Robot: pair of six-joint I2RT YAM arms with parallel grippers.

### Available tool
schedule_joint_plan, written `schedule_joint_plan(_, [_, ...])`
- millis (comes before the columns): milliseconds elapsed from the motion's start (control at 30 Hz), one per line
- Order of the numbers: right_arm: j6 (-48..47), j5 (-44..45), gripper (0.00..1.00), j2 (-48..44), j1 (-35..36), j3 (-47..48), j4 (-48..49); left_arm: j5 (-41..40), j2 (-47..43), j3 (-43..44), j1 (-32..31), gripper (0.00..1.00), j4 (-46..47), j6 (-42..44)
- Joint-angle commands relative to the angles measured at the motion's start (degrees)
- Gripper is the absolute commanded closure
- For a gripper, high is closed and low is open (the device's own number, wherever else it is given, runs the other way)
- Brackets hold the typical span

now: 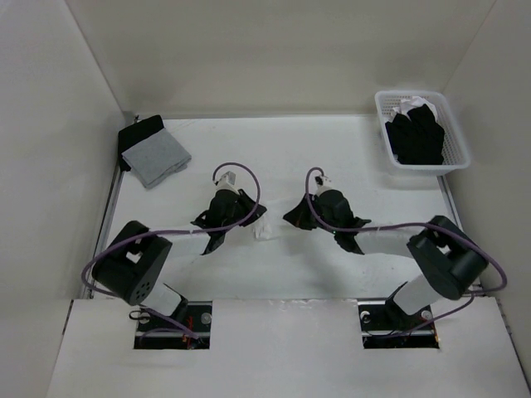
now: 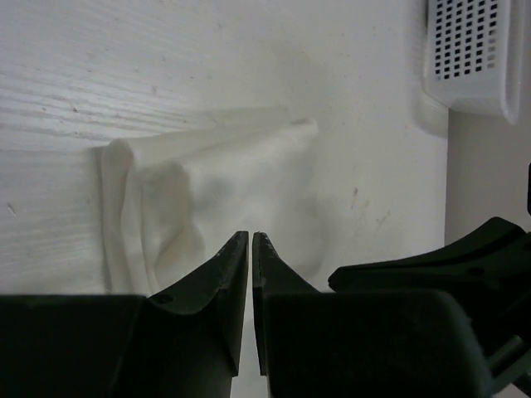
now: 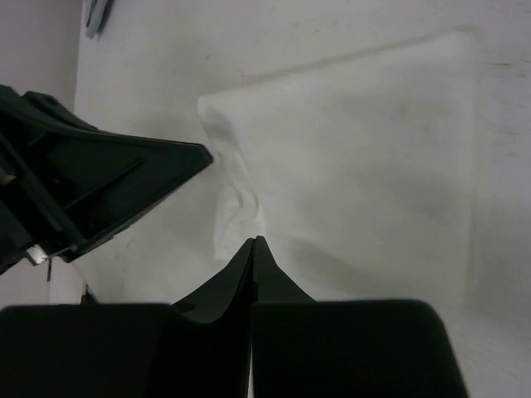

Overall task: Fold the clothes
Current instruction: Fold the tank top

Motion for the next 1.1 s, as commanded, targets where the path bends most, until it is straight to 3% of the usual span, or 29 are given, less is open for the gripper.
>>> schedule_joint_plan(0, [1.7,-2.5,1.00,6.1,2.2,5.6,11.1,1.1,3.8,2.2,1.9,0.94,6.2,-0.7])
schedule_joint_plan(233, [4.8,-3.9,1.00,16.9,4.6,9.9,15.4,1.7,9.0,2.6,5.3,0.94,8.9,-1.0])
schedule_joint_plan(600, [6.3,-4.0,1.00,22.0,9.4,9.3,14.8,2.1,12.6,4.3,6.0,0.94,11.0,-1.6])
schedule_joint_plan(867, [7.0,-2.8,0.97,18.7,10.7,5.2,14.6,3.5,14.1,5.5,8.5,0.94,11.3,-2.1])
schedule_joint_plan(1067, [5.5,-2.7,0.92,8.0,11.3,4.5,9.4,3.8,3.9,-0.7,10.4,0.85,11.2,-2.9])
